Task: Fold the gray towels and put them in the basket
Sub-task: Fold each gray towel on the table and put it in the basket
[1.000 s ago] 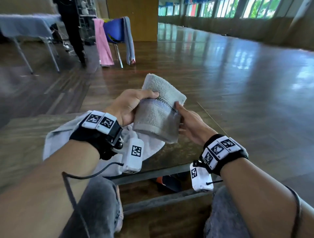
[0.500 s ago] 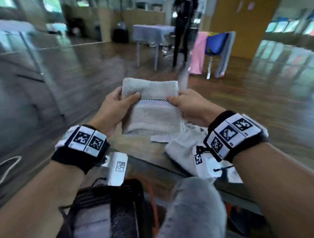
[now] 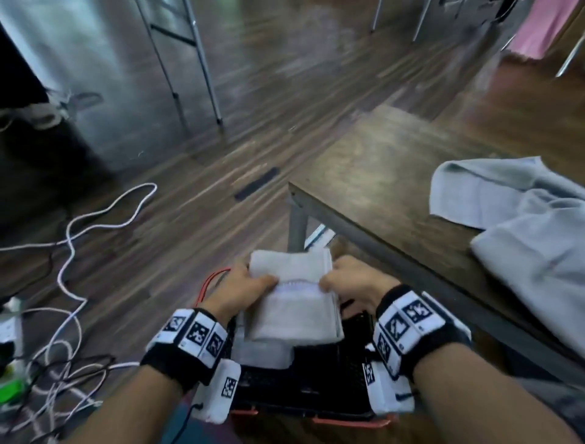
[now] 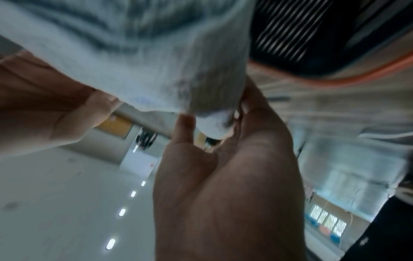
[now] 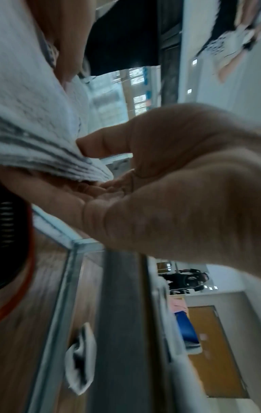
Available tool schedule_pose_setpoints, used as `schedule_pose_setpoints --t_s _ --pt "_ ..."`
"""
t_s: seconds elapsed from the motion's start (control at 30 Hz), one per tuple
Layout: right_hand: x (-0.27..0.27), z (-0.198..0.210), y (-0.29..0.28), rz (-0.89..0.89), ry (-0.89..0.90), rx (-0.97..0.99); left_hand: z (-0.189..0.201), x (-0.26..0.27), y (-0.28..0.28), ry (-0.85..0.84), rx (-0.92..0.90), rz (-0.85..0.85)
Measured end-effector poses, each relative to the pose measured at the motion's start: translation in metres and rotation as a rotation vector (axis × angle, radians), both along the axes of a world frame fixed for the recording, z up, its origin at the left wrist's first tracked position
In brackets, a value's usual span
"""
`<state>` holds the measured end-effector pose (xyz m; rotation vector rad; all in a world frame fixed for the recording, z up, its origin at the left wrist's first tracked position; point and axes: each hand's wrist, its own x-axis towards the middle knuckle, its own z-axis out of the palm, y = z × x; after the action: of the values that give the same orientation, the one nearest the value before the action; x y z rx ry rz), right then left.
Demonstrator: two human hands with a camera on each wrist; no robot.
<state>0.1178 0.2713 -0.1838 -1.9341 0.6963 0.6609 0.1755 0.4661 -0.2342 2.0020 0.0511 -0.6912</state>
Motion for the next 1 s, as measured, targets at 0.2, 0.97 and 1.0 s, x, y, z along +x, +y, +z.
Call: schedule_pose_setpoints --t_s 0.2,0.97,1.0 --pt "-0.022 -0.104 -0.007 -0.023 0.212 -0.126 -0.111 -0.011 -0.014 0.288 0.147 -0.155" --pt "-0.015 -0.2 -0.02 0.143 0.375 -0.25 -0.213 -0.014 -0.087 0.143 0.409 -0.279" --pt "-0.015 -0.201 -0.02 0.151 0.411 -0.225 -0.212 -0.013 -0.088 0.108 0.418 -0.276"
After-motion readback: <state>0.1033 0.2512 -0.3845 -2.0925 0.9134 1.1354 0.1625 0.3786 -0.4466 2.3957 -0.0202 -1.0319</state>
